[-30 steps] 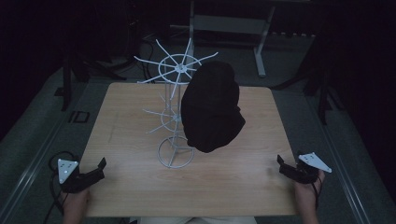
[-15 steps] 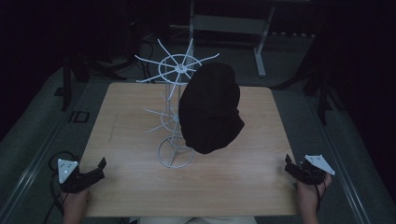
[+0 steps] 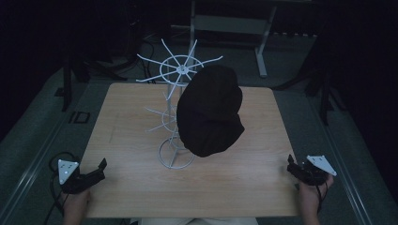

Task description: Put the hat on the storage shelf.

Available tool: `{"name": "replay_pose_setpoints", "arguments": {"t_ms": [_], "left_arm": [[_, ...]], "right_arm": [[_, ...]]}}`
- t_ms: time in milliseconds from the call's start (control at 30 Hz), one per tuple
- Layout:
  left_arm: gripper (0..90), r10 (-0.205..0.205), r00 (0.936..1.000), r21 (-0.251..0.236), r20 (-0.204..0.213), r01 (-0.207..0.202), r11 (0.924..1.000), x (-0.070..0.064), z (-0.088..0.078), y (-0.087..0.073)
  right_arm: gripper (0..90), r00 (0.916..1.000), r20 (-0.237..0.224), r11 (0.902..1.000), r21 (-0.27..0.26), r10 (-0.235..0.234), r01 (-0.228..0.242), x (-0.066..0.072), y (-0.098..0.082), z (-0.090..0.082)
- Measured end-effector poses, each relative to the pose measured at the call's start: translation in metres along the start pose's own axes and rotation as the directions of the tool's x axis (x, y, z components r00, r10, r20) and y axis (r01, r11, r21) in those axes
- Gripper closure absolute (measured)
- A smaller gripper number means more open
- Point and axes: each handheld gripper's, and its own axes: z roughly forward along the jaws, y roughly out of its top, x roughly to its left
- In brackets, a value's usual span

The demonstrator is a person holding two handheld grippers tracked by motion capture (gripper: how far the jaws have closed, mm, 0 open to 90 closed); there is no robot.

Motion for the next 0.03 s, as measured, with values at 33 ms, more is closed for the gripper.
{"name": "replay_pose_setpoints", "arguments": {"t_ms": [33], "left_arm": [[1.5, 0.0, 1.0, 0.0, 0.0, 0.0, 1.0, 0.0, 0.0, 0.0]], "right_arm": [[13.1, 1.0, -0.002, 1.0, -0.001, 0.001, -0.001, -0.0003, 0.0, 0.0001]]}}
